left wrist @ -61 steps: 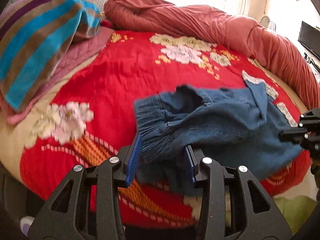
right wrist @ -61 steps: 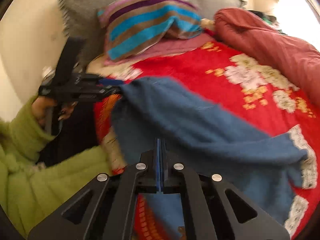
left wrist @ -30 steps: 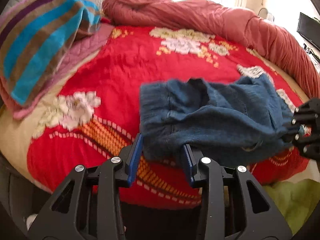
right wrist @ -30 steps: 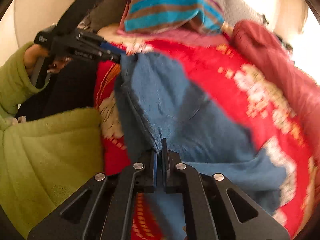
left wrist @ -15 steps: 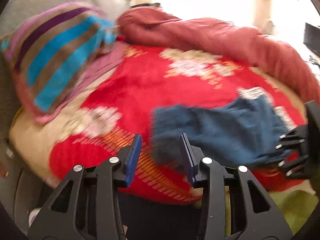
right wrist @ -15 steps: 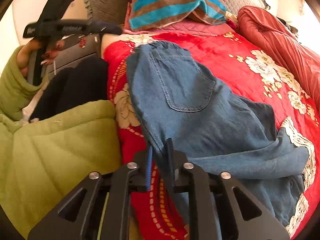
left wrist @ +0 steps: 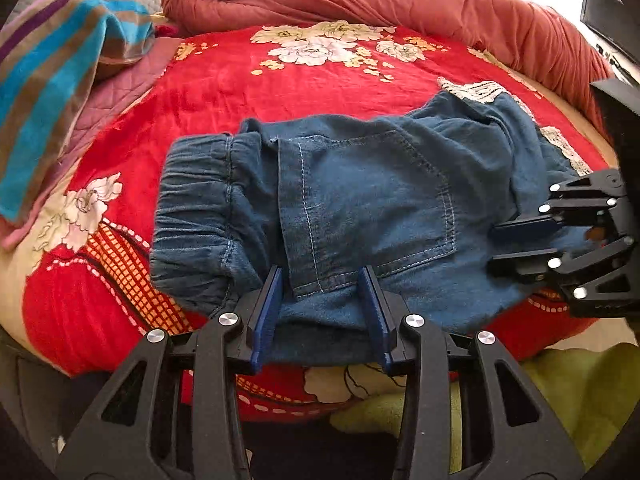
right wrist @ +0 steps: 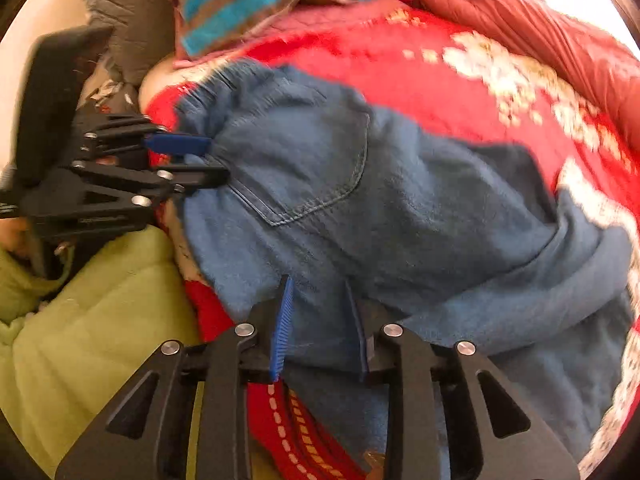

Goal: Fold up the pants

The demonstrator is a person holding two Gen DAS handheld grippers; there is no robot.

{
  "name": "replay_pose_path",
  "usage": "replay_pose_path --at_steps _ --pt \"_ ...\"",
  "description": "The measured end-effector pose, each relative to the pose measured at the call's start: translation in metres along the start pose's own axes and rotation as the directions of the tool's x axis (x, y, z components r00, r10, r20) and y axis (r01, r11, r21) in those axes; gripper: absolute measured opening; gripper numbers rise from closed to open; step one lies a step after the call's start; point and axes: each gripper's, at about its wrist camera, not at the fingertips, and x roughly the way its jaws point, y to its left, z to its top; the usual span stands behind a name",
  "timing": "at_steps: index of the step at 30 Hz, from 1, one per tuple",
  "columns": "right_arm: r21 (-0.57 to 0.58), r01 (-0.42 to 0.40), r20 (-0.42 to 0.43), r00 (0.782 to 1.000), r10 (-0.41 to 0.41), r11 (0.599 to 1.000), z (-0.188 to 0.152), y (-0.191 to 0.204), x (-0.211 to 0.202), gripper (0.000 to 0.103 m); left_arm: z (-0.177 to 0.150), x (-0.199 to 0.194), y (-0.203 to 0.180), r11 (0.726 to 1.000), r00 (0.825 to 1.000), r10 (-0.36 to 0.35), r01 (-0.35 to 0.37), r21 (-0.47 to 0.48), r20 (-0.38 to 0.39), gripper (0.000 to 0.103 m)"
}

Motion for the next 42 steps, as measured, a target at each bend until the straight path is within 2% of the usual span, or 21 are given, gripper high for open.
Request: replay_pose_path --at_steps 2,5,7,11,16,21,26,28,30,33,35,37,38,39,42 --pt "0.008 -0.014 0.018 1.0 0.014 1.0 0.002 0.0 -0.011 0.028 -0.001 -0.001 0.003 1.0 1.0 -0.009 0.009 -0.009 0.012 0.032" --pt "0.014 0.002 0.093 0.996 -0.003 1.0 0.005 -0.007 -0.039 0.039 -0.001 -0.011 0.006 0.998 0.999 -0.018 0.02 -0.053 0.05 0.032" --pt "0.055 0.052 0.152 0.987 -0.06 0.997 0.009 -0.024 -0.063 0.042 0.002 -0.023 0.004 0.998 0.996 -0.006 0.011 -0.058 0.084 0.033" --pt "0.157 0.154 0.206 0.961 -0.185 0.975 0.013 -0.061 -0.092 0.057 0.013 -0.051 -0.003 0.998 0.986 -0.004 0.014 -0.06 0.165 0.049" --pt "0.284 0.206 0.213 0.939 -0.272 0.936 0.022 -0.109 -0.104 0.068 0.03 -0.062 -0.021 0.997 0.981 -0.058 0.067 -0.042 0.186 0.051" --pt "0.344 0.227 0.205 0.929 -0.309 0.911 0.042 -0.142 -0.101 0.073 0.047 -0.046 -0.053 0.983 0.975 -0.181 0.184 -0.013 0.129 0.051" --pt "0.379 0.193 0.168 0.947 -0.272 0.905 0.066 -0.171 -0.079 0.073 0.056 -0.018 -0.092 0.952 0.951 -0.306 0.305 0.028 0.035 0.05" --pt "0.372 0.211 0.13 0.952 -0.275 0.904 0.075 -0.175 -0.064 0.073 0.057 -0.003 -0.104 0.937 0.938 -0.347 0.347 0.034 -0.016 0.043" --pt "0.357 0.229 0.092 0.956 -0.278 0.906 0.082 -0.179 -0.047 0.073 0.059 0.012 -0.114 0.928 0.928 -0.369 0.371 0.041 -0.06 0.04" --pt "0.353 0.267 0.026 0.955 -0.295 0.896 0.09 -0.188 -0.018 0.073 0.063 0.029 -0.123 0.924 0.924 -0.372 0.378 0.054 -0.094 0.041" --pt "0.351 0.315 -0.016 0.944 -0.33 0.882 0.093 -0.195 -0.001 0.073 0.063 0.041 -0.125 0.927 0.924 -0.365 0.372 0.043 -0.113 0.049" --pt "0.349 0.379 -0.06 0.922 -0.383 0.857 0.093 -0.204 0.013 0.073 0.06 0.048 -0.125 0.926 0.921 -0.37 0.376 0.033 -0.121 0.049" --pt "0.358 0.387 -0.078 0.919 -0.385 0.85 0.09 -0.21 0.02 0.07 0.058 0.05 -0.126 0.927 0.923 -0.365 0.372 0.041 -0.119 0.049" --pt "0.369 0.381 -0.085 0.922 -0.378 0.848 0.087 -0.215 0.022 0.049 0.055 0.049 -0.127 0.928 0.926 -0.361 0.368 0.053 -0.114 0.049" --pt "0.445 0.333 -0.056 0.937 -0.345 0.832 0.076 -0.23 0.015 0.013 0.052 0.046 -0.128 0.927 0.927 -0.361 0.369 0.065 -0.106 0.049"
